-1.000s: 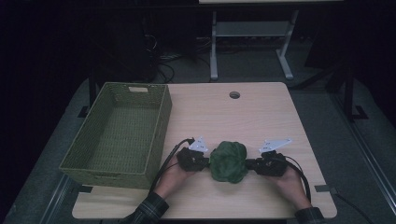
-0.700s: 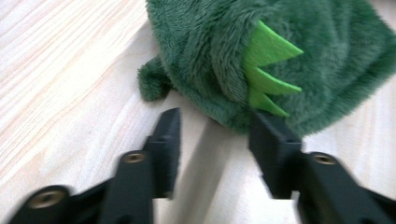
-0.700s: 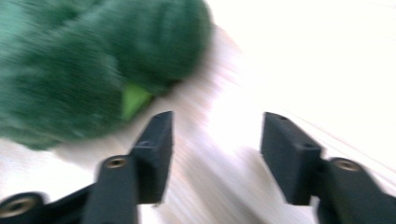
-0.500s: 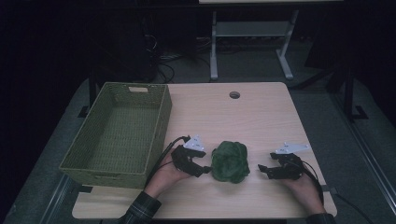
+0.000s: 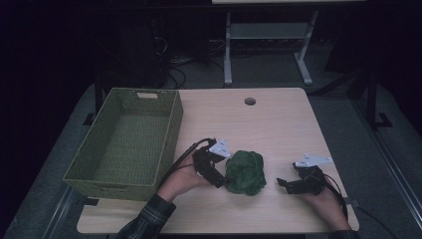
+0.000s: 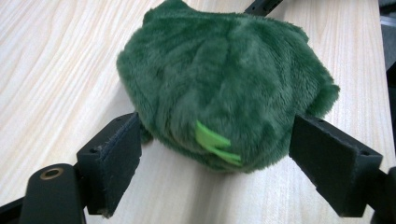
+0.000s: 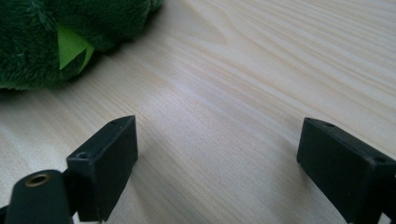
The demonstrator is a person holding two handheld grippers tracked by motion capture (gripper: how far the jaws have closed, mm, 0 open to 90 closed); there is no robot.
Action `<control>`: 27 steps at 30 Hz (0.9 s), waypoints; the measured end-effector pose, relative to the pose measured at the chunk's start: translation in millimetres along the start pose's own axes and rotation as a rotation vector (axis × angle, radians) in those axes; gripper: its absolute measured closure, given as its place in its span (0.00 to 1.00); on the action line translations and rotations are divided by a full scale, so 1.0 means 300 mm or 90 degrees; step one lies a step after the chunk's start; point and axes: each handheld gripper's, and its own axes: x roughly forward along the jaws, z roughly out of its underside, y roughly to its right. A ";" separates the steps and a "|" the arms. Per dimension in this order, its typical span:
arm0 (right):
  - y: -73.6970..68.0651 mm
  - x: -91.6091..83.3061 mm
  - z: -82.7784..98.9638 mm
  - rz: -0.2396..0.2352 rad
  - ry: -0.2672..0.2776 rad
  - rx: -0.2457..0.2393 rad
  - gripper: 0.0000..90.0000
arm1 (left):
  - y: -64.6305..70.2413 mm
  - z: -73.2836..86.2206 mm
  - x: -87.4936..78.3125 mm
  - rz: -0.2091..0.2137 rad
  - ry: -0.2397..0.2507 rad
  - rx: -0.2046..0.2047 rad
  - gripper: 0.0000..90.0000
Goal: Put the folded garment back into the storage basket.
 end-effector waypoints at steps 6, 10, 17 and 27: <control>-0.001 0.000 0.000 0.000 -0.001 0.002 0.13 | -0.015 -0.041 0.047 0.018 -0.036 0.034 0.17; -0.001 -0.001 0.000 -0.001 -0.002 0.002 0.14 | -0.009 -0.038 0.098 0.042 -0.060 0.043 0.16; -0.001 0.000 0.000 0.001 -0.001 0.002 0.14 | -0.007 -0.028 0.163 0.053 -0.104 0.053 0.16; 0.000 0.000 0.000 0.003 0.000 0.004 0.14 | -0.001 -0.014 0.226 0.037 -0.152 0.071 0.18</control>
